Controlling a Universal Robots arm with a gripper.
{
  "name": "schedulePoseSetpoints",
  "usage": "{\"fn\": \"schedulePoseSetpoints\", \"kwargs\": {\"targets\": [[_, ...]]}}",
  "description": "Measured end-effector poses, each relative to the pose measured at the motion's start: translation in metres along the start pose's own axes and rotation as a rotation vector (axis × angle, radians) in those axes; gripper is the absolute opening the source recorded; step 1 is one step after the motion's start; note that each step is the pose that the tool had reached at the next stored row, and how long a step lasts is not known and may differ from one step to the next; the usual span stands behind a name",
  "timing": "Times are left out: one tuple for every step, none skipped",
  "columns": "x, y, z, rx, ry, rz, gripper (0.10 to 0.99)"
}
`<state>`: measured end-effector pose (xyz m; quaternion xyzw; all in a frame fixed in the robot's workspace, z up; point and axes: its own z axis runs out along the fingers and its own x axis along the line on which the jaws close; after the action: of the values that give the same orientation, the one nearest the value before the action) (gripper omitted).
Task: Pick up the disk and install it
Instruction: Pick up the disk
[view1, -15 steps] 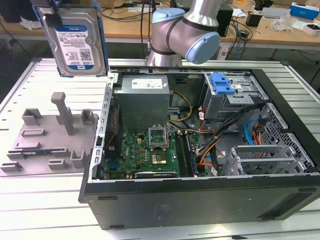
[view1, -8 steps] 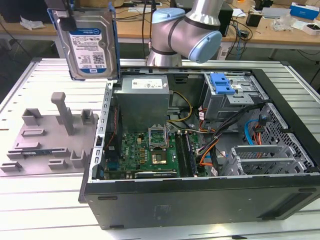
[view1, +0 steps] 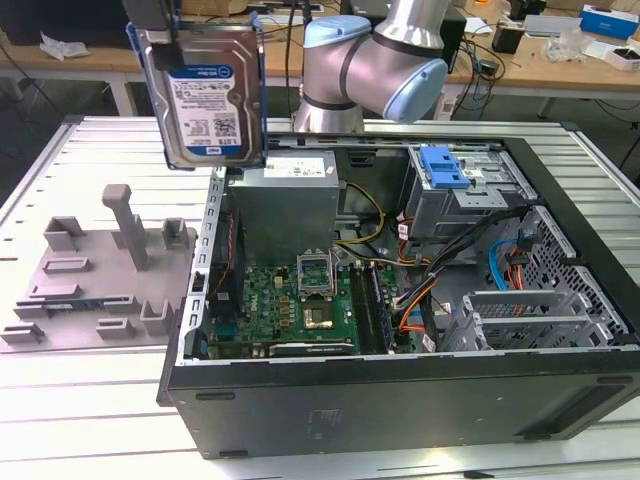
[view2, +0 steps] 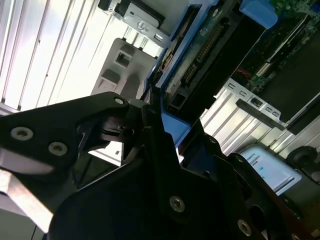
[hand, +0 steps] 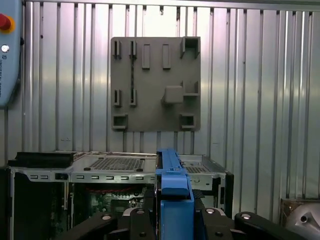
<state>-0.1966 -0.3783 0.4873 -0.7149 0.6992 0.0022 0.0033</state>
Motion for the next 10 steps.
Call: {"fn": "schedulePoseSetpoints", "kwargs": {"targets": [[0.0017,-0.0024,0.0000,0.000,0.0000,0.000,0.369],[0.0034,-0.0047,0.0000,0.000,0.0000,0.000,0.369],[0.0051,-0.0069,0.0000,0.000,0.0000,0.000,0.369],[0.0074,-0.0099,0.0000,0.000,0.0000,0.000,0.369],[0.0092,-0.0123,0.0000,0.000,0.0000,0.000,0.369],[0.0113,-0.0151,-0.0001,0.000,0.0000,0.000,0.369],[0.0130,-0.0175,0.0000,0.000,0.0000,0.000,0.369],[0.0155,-0.0208,-0.0001,0.000,0.0001,0.000,0.369],[0.0193,-0.0255,-0.0001,0.000,0.0000,0.000,0.369],[0.0222,-0.0302,-0.0001,0.000,0.0000,0.000,0.369]]}}
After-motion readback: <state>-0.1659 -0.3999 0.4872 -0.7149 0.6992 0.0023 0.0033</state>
